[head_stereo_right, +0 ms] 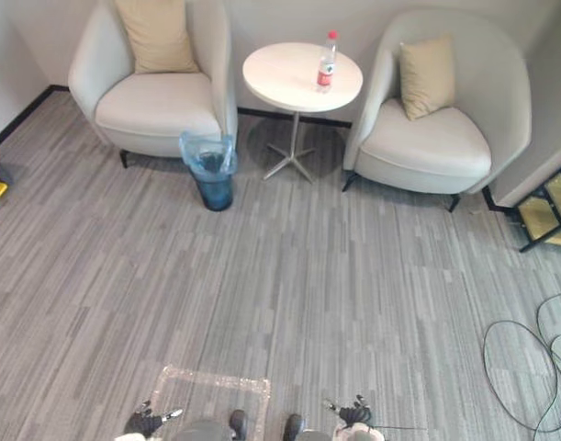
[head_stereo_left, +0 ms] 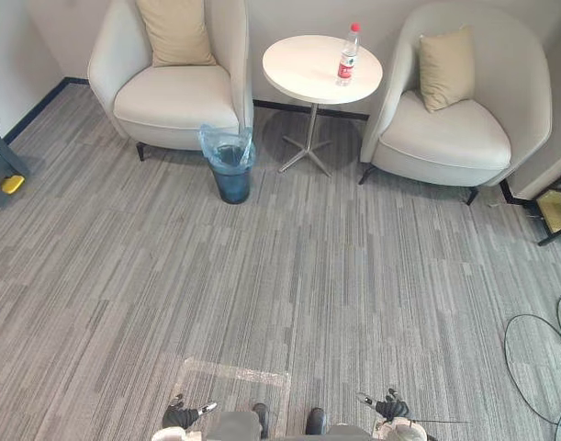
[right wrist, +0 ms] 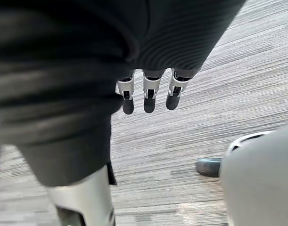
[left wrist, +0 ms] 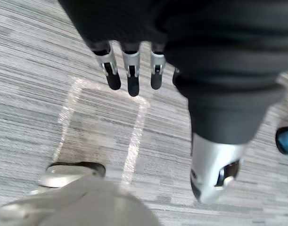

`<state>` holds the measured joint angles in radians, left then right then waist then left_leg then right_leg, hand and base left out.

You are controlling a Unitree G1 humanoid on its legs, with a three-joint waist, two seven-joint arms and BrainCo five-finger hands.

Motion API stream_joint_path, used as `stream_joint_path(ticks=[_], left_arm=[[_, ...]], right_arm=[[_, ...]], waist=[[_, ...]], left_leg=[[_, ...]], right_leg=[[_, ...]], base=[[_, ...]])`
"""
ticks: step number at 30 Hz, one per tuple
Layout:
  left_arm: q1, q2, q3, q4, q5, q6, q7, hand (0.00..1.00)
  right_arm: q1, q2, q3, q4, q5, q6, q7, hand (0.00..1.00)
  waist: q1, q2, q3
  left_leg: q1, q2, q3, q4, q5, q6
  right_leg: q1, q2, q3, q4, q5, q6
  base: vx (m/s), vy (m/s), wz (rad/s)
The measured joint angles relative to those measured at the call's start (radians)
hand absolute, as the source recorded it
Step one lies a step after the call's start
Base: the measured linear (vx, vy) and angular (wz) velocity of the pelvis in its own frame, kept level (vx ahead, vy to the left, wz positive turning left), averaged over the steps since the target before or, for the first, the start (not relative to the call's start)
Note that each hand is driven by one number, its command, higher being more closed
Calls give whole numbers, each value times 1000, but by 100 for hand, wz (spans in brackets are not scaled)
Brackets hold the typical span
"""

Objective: Gather rubbish on tea table into small bin, then transfer packed bag to large trash can.

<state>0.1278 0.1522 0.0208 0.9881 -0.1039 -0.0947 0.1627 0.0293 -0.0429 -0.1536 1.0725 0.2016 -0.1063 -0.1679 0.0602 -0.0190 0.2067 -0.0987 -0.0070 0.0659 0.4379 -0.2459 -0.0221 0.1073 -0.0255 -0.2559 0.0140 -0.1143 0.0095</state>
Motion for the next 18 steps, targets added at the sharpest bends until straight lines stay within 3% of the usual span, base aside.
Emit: stream_joint_path(ticks=[1, 2, 3, 4, 6, 8, 9, 10, 11, 12, 14, 15, 16, 17, 18], left_arm=[[1, -3, 0, -19, -10, 2, -4, 0], [0, -7, 1, -25, -17, 3, -7, 0], [-11, -8, 1, -28, -20, 6, -12, 0], [-14, -10, 2, -29, -28, 11, -12, 0], [-18, -16, 1, -31, -38, 15, -12, 0], [-16, -19, 0, -31, -38, 14, -11, 0], [-15, -24, 0, -31, -38, 14, -12, 0], [-16, -27, 4, -23, -46, 15, -11, 0], [-17, -14, 4, -27, -54, 12, -11, 0], [-20, -10, 4, -27, -55, 13, -11, 0], [-24, -14, 23, -22, -57, 16, -12, 0], [-24, -16, 32, -21, -57, 17, -12, 0], [-12, -15, 39, -24, -57, 18, -12, 0], [-9, -13, 37, -25, -57, 19, -12, 0], [-9, -11, 36, -28, -57, 19, -11, 0]], right_arm=[[-5, -7, 0, 0, 6, 0, 0, 0], [-8, -8, 0, 0, 8, 0, -1, 0], [-21, -11, 0, 0, 16, -1, -3, 0], [-26, -15, 0, 0, 17, -1, -4, 0], [-42, -17, 0, 1, 35, -1, -9, 0], [-38, -19, -1, 1, 36, 1, -11, 0], [-38, -22, -1, 1, 36, 1, -11, 0], [-40, -23, 1, 1, 36, 2, -12, 0], [-43, -4, 6, 0, 36, 2, -12, 0], [-51, 3, 7, -1, 35, 2, -12, 0], [-56, 16, 6, -18, 34, 2, -8, 0], [-53, 18, 6, -19, 33, 2, -8, 0], [-48, 25, 10, -20, 33, 3, -6, 0], [-45, 29, 15, -28, 32, 4, -1, 0], [-43, 30, 17, -37, 32, 5, 0, 0]], waist=[[3, 8, 11], [6, 16, 18], [10, 30, 39], [13, 31, 47], [16, 36, 57], [22, 41, 57], [25, 48, 58], [48, 41, 62], [64, 12, 57], [63, 7, 59], [69, -5, 60], [76, -8, 61], [84, -16, 60], [75, -17, 60], [69, -18, 59]], left_leg=[[-77, 31, 29, 180, 1, -2], [-102, 44, 35, 245, 7, -10], [-174, 64, 30, 394, 12, -52], [-199, 67, 20, 406, -22, -41], [-267, 60, 8, 293, -48, -33], [-268, 40, 2, 23, 38, -43], [-259, 45, -7, -39, 59, -47], [-233, 31, 19, -63, 145, -20], [-235, 8, 37, -60, 118, -1], [-238, 3, 37, -49, 106, 7], [-224, 3, 66, 11, 43, 40], [-206, 5, 81, 10, 41, 47], [-134, 9, 117, -3, 14, 63], [-74, 9, 128, -12, -9, 74], [-52, 10, 129, -16, -16, 79]], right_leg=[[15, 14, 7, 0, -7, -8], [26, 20, 15, 0, -12, -15], [55, 24, 27, 2, -26, -26], [65, 20, 33, 10, -32, -31], [70, -11, 53, 13, -50, -14], [68, -45, 69, 14, -84, 23], [70, -45, 78, 17, -94, 35], [87, -66, 111, 11, -111, 47], [82, -89, 133, 25, -113, 47], [77, -95, 133, 42, -116, 52], [-10, -115, 194, 252, -146, 91], [-24, -117, 218, 308, -149, 97], [-81, -133, 251, 503, -130, 152], [-133, -137, 265, 675, -74, 220], [-157, -142, 266, 742, -51, 232]], base=[[84, -38, -3], [126, -13, -23], [136, 38, -20], [217, 91, -31], [225, 119, -33], [226, 151, -18], [326, 227, -34], [377, 202, -49], [473, 223, -45], [401, 124, -26], [402, 154, -22], [409, 156, -58], [414, 119, -63], [413, 102, -56], [469, 63, -29]])
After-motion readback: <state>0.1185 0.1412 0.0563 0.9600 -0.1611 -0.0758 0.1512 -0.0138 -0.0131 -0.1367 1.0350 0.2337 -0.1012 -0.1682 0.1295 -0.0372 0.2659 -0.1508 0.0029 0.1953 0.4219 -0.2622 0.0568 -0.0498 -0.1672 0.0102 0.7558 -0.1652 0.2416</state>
